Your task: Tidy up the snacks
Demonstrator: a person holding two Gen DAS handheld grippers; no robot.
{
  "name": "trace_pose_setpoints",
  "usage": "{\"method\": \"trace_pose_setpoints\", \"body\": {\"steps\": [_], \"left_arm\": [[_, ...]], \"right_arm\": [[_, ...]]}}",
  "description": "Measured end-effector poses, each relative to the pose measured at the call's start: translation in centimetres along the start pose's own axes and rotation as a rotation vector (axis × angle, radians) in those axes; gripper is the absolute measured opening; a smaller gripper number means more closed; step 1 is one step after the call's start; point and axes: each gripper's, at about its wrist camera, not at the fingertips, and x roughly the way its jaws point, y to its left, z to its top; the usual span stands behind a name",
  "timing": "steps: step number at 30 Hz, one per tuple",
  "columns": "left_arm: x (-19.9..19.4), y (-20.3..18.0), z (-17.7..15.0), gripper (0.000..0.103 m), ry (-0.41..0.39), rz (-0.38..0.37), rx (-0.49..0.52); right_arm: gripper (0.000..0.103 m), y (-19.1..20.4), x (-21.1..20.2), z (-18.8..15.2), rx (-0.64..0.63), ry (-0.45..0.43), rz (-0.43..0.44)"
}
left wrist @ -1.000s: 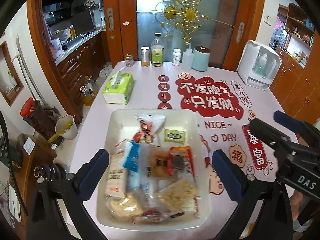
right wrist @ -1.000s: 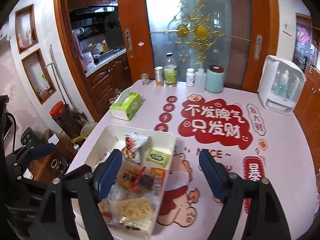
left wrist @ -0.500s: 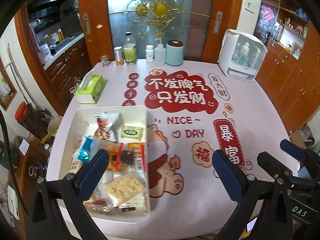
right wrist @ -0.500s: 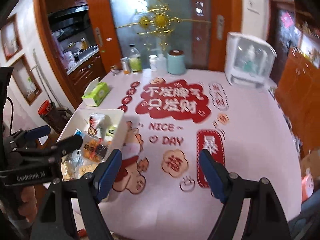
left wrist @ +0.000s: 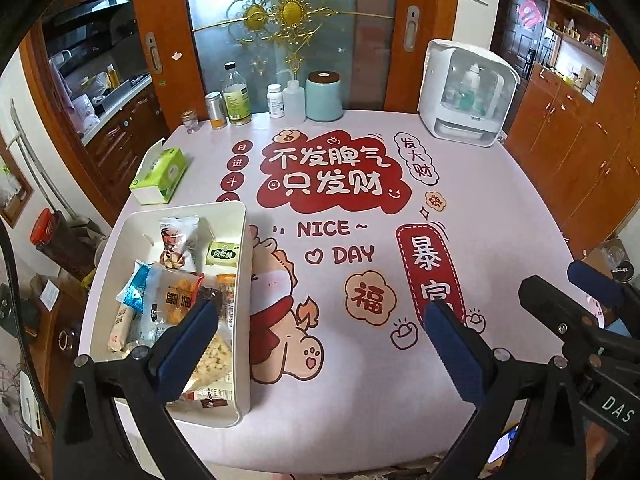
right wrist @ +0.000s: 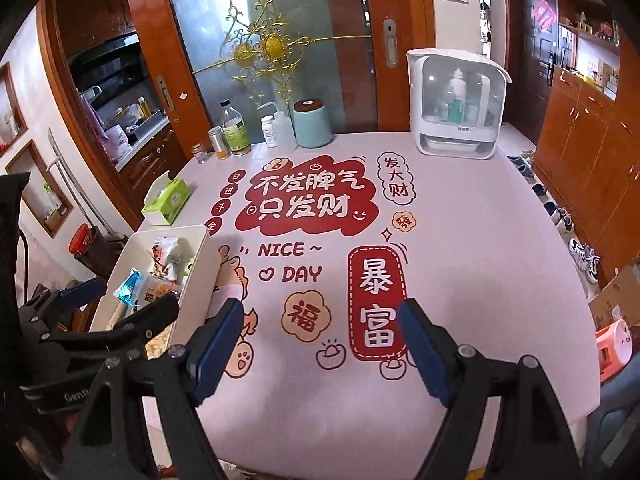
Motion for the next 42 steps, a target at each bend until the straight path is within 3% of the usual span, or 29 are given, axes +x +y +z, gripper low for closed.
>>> {"method": "trace_pose_setpoints", "body": {"steps": [42], "left_arm": [[0.5,-1.3,-0.2,0.102,0.014,0.030,-0.028]], "right_arm": [[0.080,-1.7,0.9,0.3,-0.025,0.003,0.021]]}}
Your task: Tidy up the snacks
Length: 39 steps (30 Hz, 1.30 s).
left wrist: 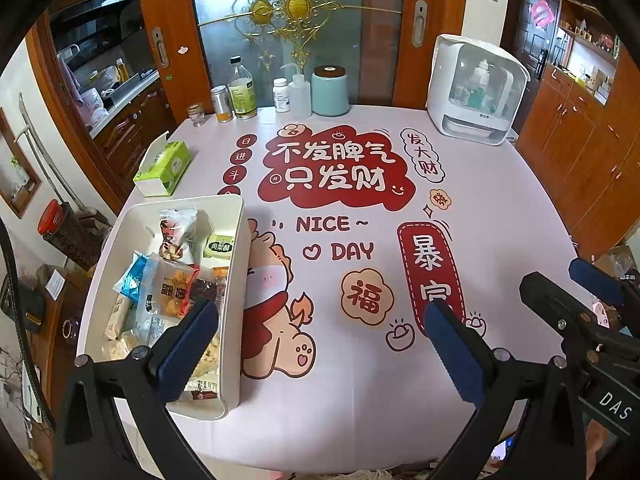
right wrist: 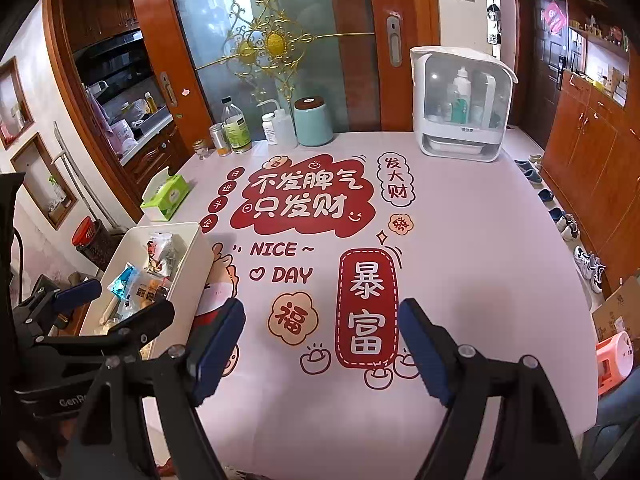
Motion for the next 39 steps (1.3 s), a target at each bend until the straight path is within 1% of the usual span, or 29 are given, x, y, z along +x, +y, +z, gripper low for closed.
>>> {"method": "trace_pose_setpoints", "body": {"steps": [15,29,39], "left_arm": [[0.0,0.0,0.0,0.102,0.002,0.001,0.000],[-0.2,1.3,-1.3,0.102,0.004,0.004,-0.004],[-0.1,1.0,-1.1,0.102,0.004,0.006,-0.009]], "right_arm": [[0.080,0.1,0.0,-0.1,0.000,0.000,0.001],[0.080,1.3,-0.3,-0.6,-0.005,-0.007,0.005],[0.080,1.3,-0.3,-0.6,-0.007,-0.006,0.007]]}}
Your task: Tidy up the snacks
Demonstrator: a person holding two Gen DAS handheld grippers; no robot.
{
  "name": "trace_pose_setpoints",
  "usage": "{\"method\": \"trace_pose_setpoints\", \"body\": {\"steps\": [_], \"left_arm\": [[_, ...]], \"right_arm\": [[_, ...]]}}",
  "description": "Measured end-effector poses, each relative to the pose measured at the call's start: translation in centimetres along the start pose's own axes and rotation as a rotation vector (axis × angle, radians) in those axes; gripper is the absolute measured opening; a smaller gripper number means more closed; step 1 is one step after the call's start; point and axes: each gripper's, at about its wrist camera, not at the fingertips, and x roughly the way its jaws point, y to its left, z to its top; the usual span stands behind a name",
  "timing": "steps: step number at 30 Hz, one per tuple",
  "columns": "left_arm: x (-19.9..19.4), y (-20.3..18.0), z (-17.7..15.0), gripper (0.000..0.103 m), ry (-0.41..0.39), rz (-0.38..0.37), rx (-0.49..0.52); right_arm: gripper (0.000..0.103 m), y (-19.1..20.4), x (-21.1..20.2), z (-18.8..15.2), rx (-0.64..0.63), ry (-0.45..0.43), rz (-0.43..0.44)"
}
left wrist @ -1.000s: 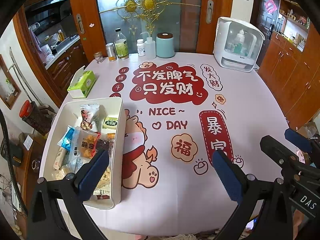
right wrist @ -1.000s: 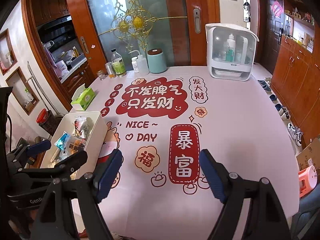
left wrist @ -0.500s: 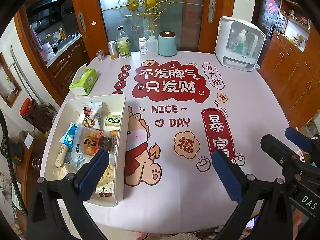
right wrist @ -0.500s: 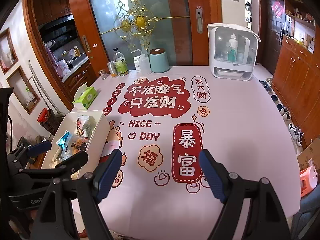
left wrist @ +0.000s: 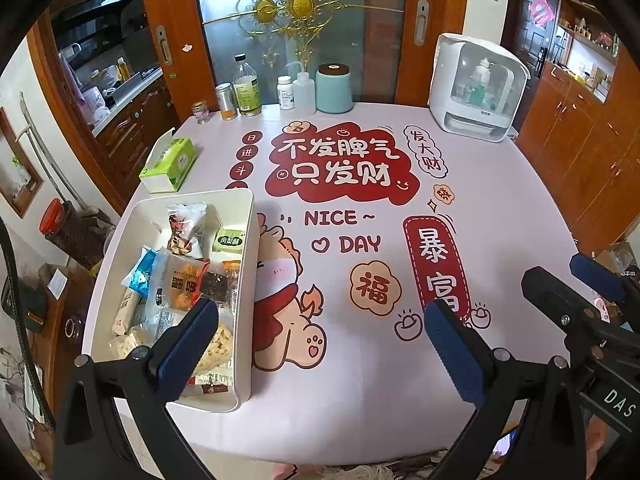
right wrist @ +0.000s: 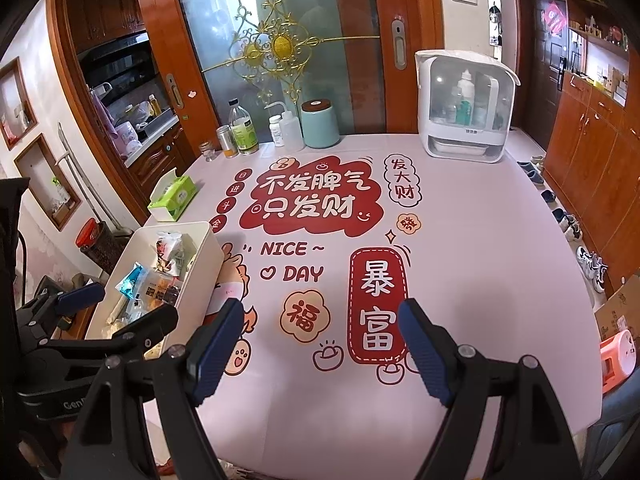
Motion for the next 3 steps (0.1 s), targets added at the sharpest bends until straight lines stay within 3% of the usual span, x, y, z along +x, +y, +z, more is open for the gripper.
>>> {"method": "trace_pose_setpoints", "body": {"steps": [3], "left_arm": [[0.00,0.01,0.00,0.102,0.001,0.000,0.000]], "right_arm": [[0.080,-0.13,0.01,0.02,-0.001,-0.001,-0.001]]}}
